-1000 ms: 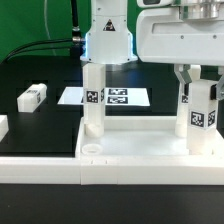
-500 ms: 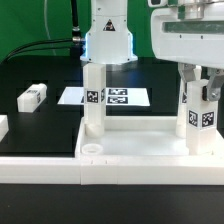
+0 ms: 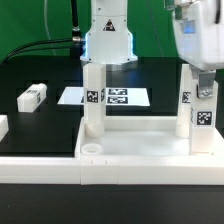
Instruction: Assemble desk
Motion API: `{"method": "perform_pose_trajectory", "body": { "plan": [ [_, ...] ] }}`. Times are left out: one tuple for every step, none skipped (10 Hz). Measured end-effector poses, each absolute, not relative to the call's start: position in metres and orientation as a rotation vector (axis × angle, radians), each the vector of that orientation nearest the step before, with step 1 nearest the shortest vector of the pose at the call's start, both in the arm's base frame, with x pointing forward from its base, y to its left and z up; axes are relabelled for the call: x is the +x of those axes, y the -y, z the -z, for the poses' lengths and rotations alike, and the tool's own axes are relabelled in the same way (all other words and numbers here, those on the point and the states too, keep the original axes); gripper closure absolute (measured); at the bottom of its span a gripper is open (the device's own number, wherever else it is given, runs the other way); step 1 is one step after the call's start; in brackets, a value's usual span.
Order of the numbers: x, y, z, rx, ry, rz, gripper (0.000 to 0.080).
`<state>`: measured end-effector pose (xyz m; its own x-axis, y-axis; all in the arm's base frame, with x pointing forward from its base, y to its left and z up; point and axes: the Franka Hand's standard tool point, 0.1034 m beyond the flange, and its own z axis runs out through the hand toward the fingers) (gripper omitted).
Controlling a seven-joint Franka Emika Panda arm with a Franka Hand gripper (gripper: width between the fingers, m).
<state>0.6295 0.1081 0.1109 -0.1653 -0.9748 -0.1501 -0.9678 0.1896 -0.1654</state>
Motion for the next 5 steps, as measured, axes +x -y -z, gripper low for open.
{"method": "perform_pose_trajectory", "body": {
  "plan": [
    [0.6295,-0.1087,-0.111,-1.783,-2.305,0.033,0.0511],
    [0.6299,-0.1089,-0.1107,-1.614,-2.4,0.007,0.0511],
    [0.6299,-0.1087,-0.1106,-1.461,-2.465,-0.011,0.0511],
    [0.6304,-0.1105,-0.1107,-1.364,-2.505,-0.015,0.0511],
    [0.6306,-0.1109,-0.1106,-1.328,-2.521,-0.023,0.0511]
  ]
}}
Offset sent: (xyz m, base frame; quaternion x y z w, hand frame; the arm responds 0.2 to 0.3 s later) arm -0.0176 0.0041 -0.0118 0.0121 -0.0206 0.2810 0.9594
